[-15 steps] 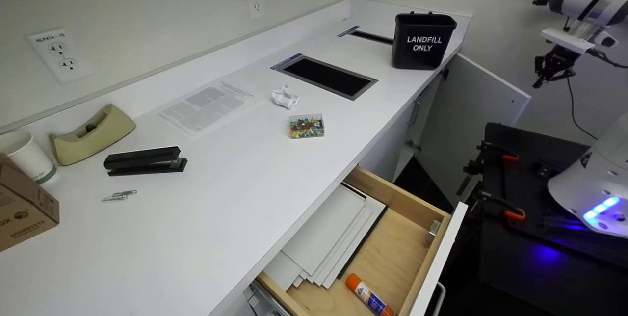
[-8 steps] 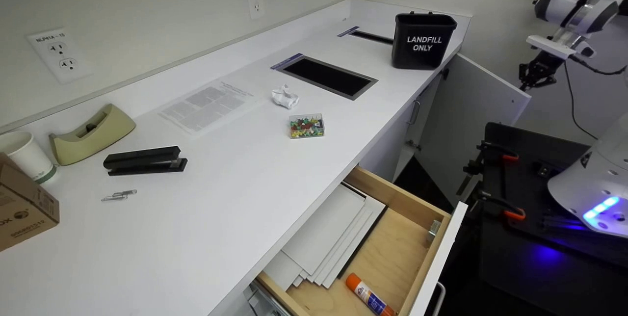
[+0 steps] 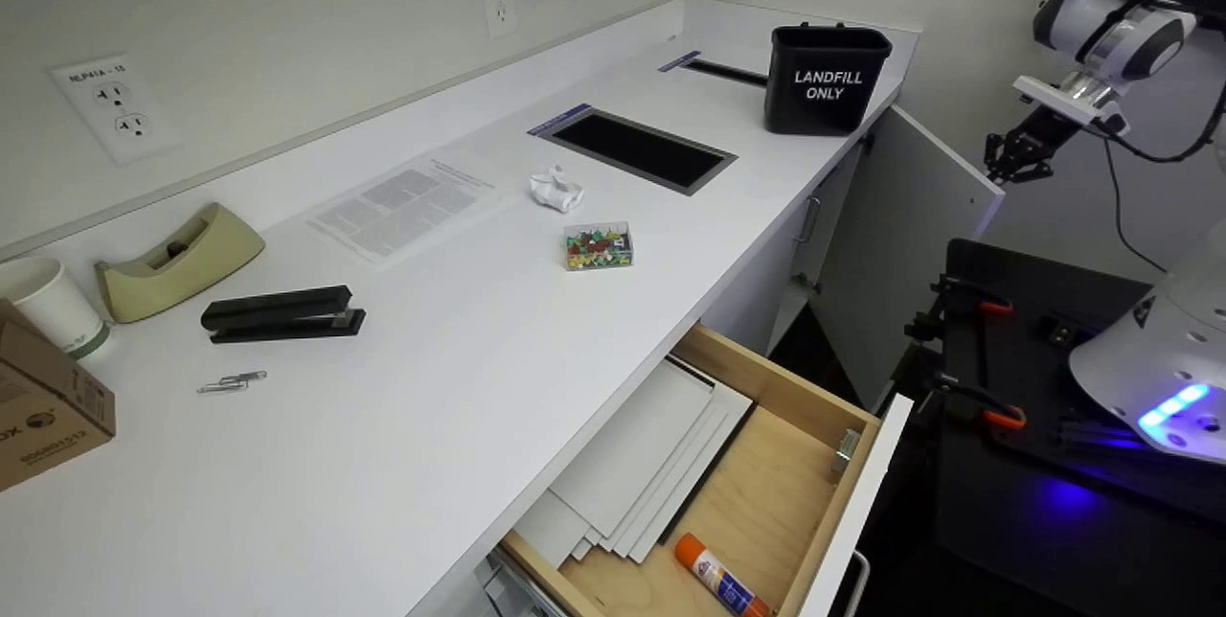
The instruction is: Close the open cabinet door on the right
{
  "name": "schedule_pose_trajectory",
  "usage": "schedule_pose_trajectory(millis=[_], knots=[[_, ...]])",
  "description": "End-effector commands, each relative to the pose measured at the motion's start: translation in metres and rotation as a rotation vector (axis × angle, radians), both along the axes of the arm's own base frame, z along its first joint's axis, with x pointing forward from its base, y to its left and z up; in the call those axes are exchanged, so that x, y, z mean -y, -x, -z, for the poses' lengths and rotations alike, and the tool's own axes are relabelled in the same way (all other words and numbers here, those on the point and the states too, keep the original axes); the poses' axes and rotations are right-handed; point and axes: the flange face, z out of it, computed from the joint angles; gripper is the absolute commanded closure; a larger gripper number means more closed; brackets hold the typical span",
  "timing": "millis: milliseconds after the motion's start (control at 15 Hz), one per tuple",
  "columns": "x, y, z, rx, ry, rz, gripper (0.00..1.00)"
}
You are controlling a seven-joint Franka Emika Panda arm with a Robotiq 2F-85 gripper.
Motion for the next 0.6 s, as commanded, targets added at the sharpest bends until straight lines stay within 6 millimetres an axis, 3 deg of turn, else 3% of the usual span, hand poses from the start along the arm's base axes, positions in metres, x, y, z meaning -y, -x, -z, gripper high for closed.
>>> schedule_pose_trajectory(millis=[0,533], knots=[[-0.016,-0.021,0.007,0.148,-0.041,-0.03,0.97],[-0.066,-0.105,0.037,0.316,-0.04,-0.116,1.0]])
